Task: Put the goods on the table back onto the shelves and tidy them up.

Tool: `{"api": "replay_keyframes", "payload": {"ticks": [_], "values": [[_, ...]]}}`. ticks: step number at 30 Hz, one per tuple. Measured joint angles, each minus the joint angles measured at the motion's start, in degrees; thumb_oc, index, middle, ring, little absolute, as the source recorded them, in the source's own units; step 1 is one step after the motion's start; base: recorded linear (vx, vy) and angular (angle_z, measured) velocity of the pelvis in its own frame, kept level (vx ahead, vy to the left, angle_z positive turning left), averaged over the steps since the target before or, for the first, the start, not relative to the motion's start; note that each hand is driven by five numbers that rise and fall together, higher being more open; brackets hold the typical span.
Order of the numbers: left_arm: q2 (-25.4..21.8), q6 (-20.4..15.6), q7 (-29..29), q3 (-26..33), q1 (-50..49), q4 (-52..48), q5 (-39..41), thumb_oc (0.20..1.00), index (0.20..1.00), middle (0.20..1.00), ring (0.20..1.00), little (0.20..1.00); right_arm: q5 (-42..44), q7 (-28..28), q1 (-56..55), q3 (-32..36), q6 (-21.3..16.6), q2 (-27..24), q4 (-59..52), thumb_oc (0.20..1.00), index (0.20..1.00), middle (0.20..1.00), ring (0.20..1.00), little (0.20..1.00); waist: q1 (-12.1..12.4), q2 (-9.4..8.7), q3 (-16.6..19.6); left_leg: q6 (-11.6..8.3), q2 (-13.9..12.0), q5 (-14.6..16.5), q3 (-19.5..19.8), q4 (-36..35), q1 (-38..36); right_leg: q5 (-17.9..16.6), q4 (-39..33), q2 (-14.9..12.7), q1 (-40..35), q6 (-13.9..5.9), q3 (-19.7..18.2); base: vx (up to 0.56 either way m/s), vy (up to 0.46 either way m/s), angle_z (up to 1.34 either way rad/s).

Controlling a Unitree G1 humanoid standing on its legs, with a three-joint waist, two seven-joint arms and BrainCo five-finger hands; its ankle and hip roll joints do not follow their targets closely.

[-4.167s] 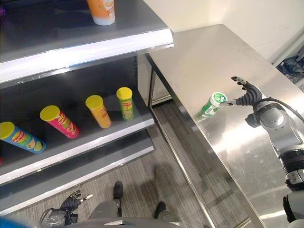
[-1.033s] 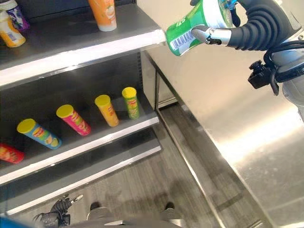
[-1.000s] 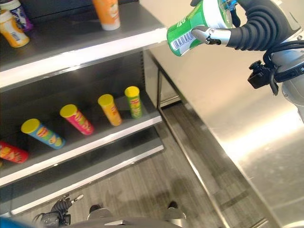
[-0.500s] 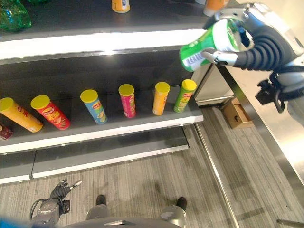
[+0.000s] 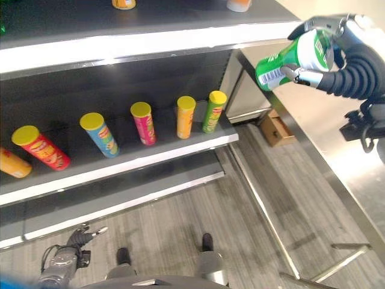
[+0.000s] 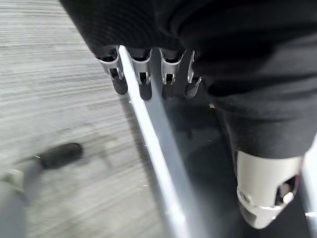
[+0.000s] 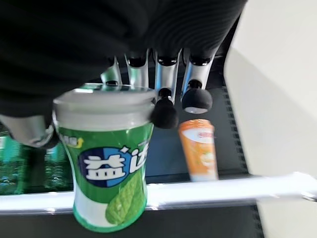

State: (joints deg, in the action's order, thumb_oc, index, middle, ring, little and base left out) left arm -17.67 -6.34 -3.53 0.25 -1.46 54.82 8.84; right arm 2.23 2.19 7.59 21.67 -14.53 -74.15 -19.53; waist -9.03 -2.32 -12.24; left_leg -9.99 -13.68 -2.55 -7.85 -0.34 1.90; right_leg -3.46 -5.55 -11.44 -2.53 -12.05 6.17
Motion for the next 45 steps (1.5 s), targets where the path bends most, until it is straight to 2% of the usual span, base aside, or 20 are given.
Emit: {"api": "replay_keyframes", "payload": {"ticks": [3, 8, 10, 13, 16, 18, 20, 21, 24, 26, 29, 33, 34, 38, 45], "values": [[2.0, 0.1, 0.0, -0.4, -1.0, 0.1, 0.0, 1.0, 1.0, 1.0, 1.0, 1.0, 0.1, 0.0, 1.3, -0.3, 0.0, -0.4, -0.1, 0.2, 0.2, 0.2, 0.2, 0.2, 0.0, -0.21, 0.1, -0.81, -0.1, -0.6, 0.7, -1.4, -1.5, 0.2, 0.0, 0.1, -1.7, -0.29, 1.4, 0.11, -0.07, 0.15], [1.9, 0.1, 0.1, -1.1, -1.7, 0.0, 0.0, 1.0, 1.0, 1.0, 1.0, 1.0, 0.2, 0.0, 6.9, -2.7, -1.2, -0.6, -1.4, 0.2, 0.2, 0.2, 0.2, 0.2, 1.8, -1.97, 1.0, -0.8, 0.0, -0.8, 0.8, -2.5, -2.1, 0.6, 0.0, 0.1, -2.2, -0.34, 2.1, 0.07, -0.035, 0.06], [1.5, 0.2, 0.1, -1.0, -2.4, 0.1, 0.1, 1.0, 1.0, 1.0, 1.0, 1.0, 0.3, 0.0, 12.9, -7.8, -1.2, -0.6, -2.0, 0.2, 0.2, 0.2, 0.2, 0.2, 2.0, -2.46, 1.4, -0.8, 0.0, -0.8, 1.2, -2.5, -2.2, 0.8, 0.0, 0.0, -2.8, -0.32, 2.7, 0.04, -0.026, 0.11], [1.1, 0.3, 0.1, -1.0, -2.8, 0.0, 0.1, 1.0, 1.0, 1.0, 1.0, 1.0, 0.2, 0.0, 21.3, -15.7, -2.1, -3.9, -2.1, 0.2, 0.2, 0.2, 0.2, 0.2, 4.2, -2.65, 1.5, -0.68, 0.1, -1.0, 1.9, -2.6, -1.9, 0.8, 0.0, 0.0, -2.9, -0.3, 3.4, 0.04, -0.016, 0.09], [0.4, 0.3, 0.1, -1.0, -3.0, 0.0, 0.1, 1.0, 1.0, 1.0, 1.0, 1.0, 0.0, -0.1, 26.7, -20.9, -2.1, -5.2, -2.1, 0.2, 0.2, 0.2, 0.2, 0.2, 5.2, -3.01, 1.9, -0.5, 0.2, -1.2, 2.4, -2.6, -1.3, 0.9, 0.0, -0.1, -2.8, -0.29, 3.9, 0.05, -0.011, 0.12], [-0.3, 0.3, 0.1, -1.0, -3.9, 0.1, 0.1, 1.0, 1.0, 1.0, 1.0, 1.0, 0.0, -0.2, 30.4, -24.4, -2.0, -5.4, -2.3, 0.2, 0.2, 0.2, 0.2, 0.2, 6.1, -3.3, 2.1, -0.41, 0.5, -1.3, 2.6, -2.6, -1.1, 0.9, 0.0, -0.3, -2.8, -0.34, 4.3, 0.05, -0.019, 0.1], [-1.0, 0.4, 0.1, -0.8, -4.7, 0.0, 0.1, 1.0, 1.0, 1.0, 1.0, 1.0, -0.1, -0.3, 39.6, -33.7, -2.0, -5.9, -2.0, 0.2, 0.2, 0.2, 0.2, 0.2, 6.6, -3.45, 2.7, -0.47, 0.9, -1.4, 3.1, -2.6, -1.0, 0.9, 0.0, -0.6, -3.0, -0.41, 4.6, 0.04, -0.024, 0.12], [-1.2, 0.3, 0.1, -0.4, -4.8, 0.0, 0.2, 1.0, 1.0, 1.0, 1.0, 1.0, -0.1, -0.4, 41.0, -35.5, -2.1, -5.7, -2.0, 0.2, 0.2, 0.2, 0.2, 0.2, 7.7, -3.39, 2.7, -0.43, 1.0, -1.5, 3.5, -2.7, -1.0, 1.0, 0.0, -0.7, -3.4, -0.48, 5.1, 0.04, -0.028, 0.17], [-1.6, 0.4, 0.2, -0.1, -5.3, 0.1, 1.4, 1.0, 1.0, 1.0, 1.0, 1.0, -0.2, -1.5, 45.0, -40.5, -2.0, -5.7, -0.3, 0.2, 0.2, 0.2, 0.2, 0.2, 8.2, -3.47, 3.3, -0.36, 1.2, -1.5, 4.1, -2.7, -0.9, 1.3, -0.1, -0.8, -3.9, -0.58, 6.0, 0.03, -0.028, 0.14], [-1.8, 0.5, 0.2, 0.2, -6.0, 0.1, 2.2, 1.0, 1.0, 1.0, 1.0, 1.0, -0.2, -1.6, 47.6, -43.5, -1.9, -5.7, 2.1, 0.2, 0.2, 0.2, 0.2, 0.2, 9.2, -3.37, 3.6, -0.34, 1.2, -1.5, 4.3, -2.7, -0.9, 1.3, -0.1, -0.8, -4.0, -0.55, 6.2, 0.02, -0.029, 0.09], [-2.0, 0.8, 0.2, 0.1, -7.6, 1.6, 2.3, 1.0, 1.0, 1.0, 1.0, 1.0, -2.2, -1.9, 49.5, -46.8, 0.2, -5.7, 7.1, 0.2, 0.2, 0.2, 0.2, 0.2, 9.8, -2.88, 4.2, -0.34, 1.4, -1.8, 5.6, -3.0, -0.9, 1.8, -0.3, -0.8, -4.8, -0.65, 7.5, 0.03, -0.06, 0.19], [-2.1, 0.9, 0.2, 0.1, -8.2, 1.8, 2.3, 1.0, 1.0, 1.0, 1.0, 1.0, -2.2, -2.4, 56.8, -55.7, 0.7, -5.7, 13.8, 0.2, 0.2, 0.2, 0.2, 0.2, 9.9, -2.46, 4.5, -0.33, 1.5, -2.3, 5.8, -3.6, -1.0, 1.8, -0.3, -0.8, -4.9, -0.66, 7.8, 0.0, -0.039, 0.05], [-2.2, 0.8, 0.2, 0.1, -7.7, 1.8, 2.3, 1.0, 1.0, 1.0, 1.0, 1.0, -2.2, -2.5, 59.2, -58.6, 1.5, -5.6, 18.1, 0.2, 0.2, 0.2, 0.2, 0.2, 10.7, -2.4, 4.5, -0.34, 1.5, -2.4, 6.2, -3.6, -1.0, 1.8, -0.3, -0.8, -5.1, -0.66, 8.2, 0.01, -0.068, 0.13], [-2.5, 0.7, 0.2, 0.0, -7.6, 2.2, 2.3, 1.0, 1.0, 1.0, 1.0, 1.0, -1.5, -2.6, 65.2, -65.0, 3.1, -1.3, 30.6, 0.2, 0.2, 0.2, 0.2, 0.2, 10.9, -2.24, 4.7, -0.24, 1.5, -2.7, 7.1, -3.8, -1.0, 1.9, -0.3, -0.7, -5.7, -0.68, 9.1, 0.0, -0.039, 0.12], [-2.9, 0.7, 0.7, 0.0, -8.5, 2.3, 2.9, 1.0, 1.0, 1.0, 1.0, 1.0, 0.5, -4.4, 69.1, -70.9, 4.1, 2.5, 39.0, 0.2, 0.2, 0.2, 0.2, 0.2, 11.6, -1.99, 4.8, -0.36, 1.6, -3.4, 7.8, -4.6, -1.0, 1.9, -0.3, -0.6, -6.0, -0.69, 9.9, 0.01, -0.027, 0.05]]}}
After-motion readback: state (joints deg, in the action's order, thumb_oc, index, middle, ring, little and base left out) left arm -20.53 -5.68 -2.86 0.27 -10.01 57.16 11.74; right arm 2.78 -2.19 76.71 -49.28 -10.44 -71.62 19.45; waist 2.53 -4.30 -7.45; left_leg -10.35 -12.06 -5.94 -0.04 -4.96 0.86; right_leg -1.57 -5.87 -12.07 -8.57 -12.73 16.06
